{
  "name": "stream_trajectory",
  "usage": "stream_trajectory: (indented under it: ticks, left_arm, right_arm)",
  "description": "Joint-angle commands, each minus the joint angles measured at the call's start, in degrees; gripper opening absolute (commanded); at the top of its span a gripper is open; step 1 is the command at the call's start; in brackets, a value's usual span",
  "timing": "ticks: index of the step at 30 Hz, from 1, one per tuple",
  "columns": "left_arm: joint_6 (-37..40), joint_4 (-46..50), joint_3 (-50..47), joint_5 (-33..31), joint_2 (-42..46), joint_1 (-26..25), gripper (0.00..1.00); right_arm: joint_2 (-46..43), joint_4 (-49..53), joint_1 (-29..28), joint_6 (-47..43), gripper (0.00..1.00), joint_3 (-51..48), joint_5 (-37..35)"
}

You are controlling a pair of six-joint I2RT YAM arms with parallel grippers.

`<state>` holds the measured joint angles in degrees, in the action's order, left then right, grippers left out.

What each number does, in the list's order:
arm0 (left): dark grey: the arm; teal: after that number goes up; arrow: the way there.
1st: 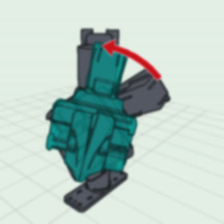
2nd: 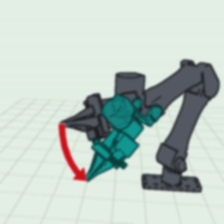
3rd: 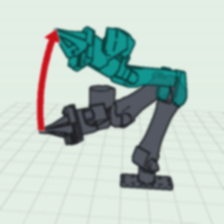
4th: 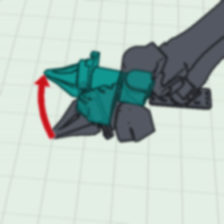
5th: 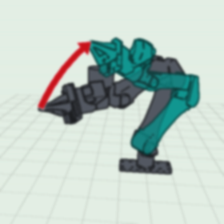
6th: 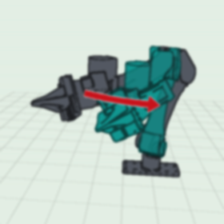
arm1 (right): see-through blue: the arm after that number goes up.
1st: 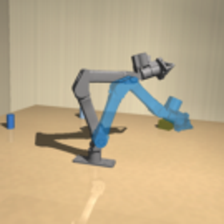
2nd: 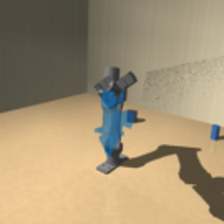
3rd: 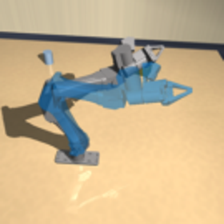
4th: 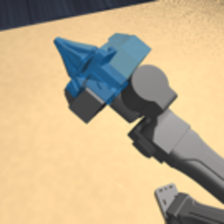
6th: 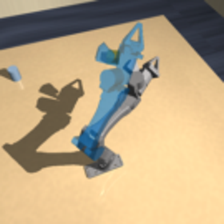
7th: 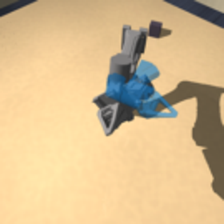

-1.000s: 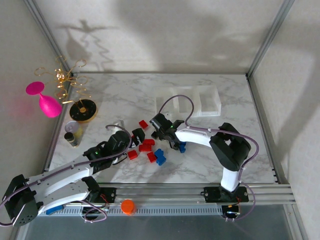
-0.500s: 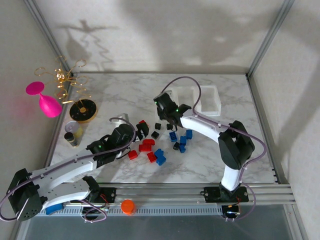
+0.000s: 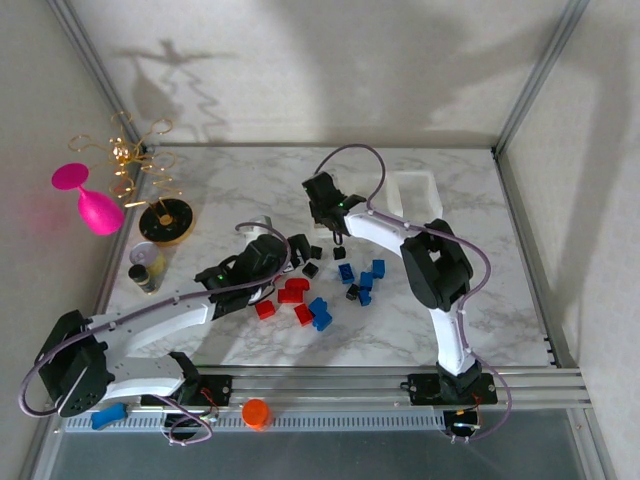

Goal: Sort the legos into containers by color
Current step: Place the lego in the container.

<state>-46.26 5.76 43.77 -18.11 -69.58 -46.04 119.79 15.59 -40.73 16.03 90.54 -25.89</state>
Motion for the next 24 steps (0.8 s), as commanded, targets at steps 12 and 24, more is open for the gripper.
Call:
stream_trajectory:
  ticks: [12,24]
  left_arm:
    - [1.78,1.6,1.94,1.51,1.71,-0.36,1.0]
    - [-3.13,0.56,-5.78,3.22,10.24,-1.36,1.0]
  right_arm:
    - [-12.03,-0.04,0.53,1.32,0.5,-5.7,4.13]
    - [-27.34,-0.66,0.48,6.07,0.6,-24.42,12.84]
